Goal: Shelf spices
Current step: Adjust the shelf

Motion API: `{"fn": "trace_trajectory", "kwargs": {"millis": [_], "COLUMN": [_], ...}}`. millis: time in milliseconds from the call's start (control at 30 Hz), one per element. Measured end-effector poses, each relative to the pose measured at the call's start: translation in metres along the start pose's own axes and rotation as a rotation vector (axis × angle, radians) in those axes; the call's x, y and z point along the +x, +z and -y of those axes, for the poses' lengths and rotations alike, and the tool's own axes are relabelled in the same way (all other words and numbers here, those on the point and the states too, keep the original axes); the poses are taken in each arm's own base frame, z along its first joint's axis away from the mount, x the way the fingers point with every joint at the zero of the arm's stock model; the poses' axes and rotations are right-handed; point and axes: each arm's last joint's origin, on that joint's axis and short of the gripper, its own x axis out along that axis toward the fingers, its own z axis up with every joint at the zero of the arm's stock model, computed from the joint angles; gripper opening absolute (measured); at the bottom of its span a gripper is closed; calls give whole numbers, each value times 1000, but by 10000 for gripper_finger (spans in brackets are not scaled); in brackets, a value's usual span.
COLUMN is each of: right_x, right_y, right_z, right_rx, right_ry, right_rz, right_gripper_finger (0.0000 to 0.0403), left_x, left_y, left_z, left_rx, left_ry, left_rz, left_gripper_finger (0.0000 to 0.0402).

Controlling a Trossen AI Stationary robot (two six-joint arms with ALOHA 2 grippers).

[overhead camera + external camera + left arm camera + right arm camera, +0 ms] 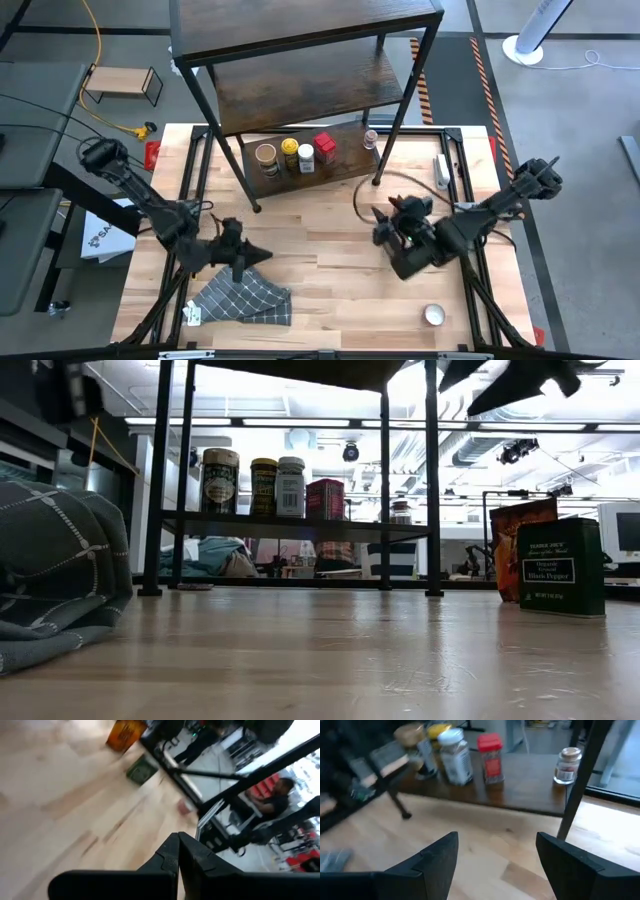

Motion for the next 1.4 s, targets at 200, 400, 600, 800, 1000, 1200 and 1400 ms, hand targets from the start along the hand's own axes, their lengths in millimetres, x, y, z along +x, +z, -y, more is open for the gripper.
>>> {"fn": "trace_trajectory", "kwargs": {"millis": [200,400,600,800,1000,1200,1400], "right_x": [39,76,108,124,105,84,68], "right_y": [25,58,62,52,36,21,11], "right_z": [-25,-41,-30,-33,-44,-50,-55], "right_rx": [41,-45,-19,66,74,62,101], "right_ry": [115,318,248,301,345,332,332], "right_rz": [-15,10,-28,-144,-205,-218,-212], "right_gripper_finger": [264,264,264,264,264,264,264], "left_x": [-5,-23,-54,-80,-97,-110,-117], "left_y": [-21,-8,24,55,74,89,104], "left_z": [1,5,-9,-26,-37,-53,-63], "left_rx": [-36,-7,100,100,96,49,-4], "left_ry": [11,-6,75,116,130,248,309], "left_rz": [-36,60,220,343,417,638,716], "left_gripper_finger": [0,0,0,0,0,0,0]}}
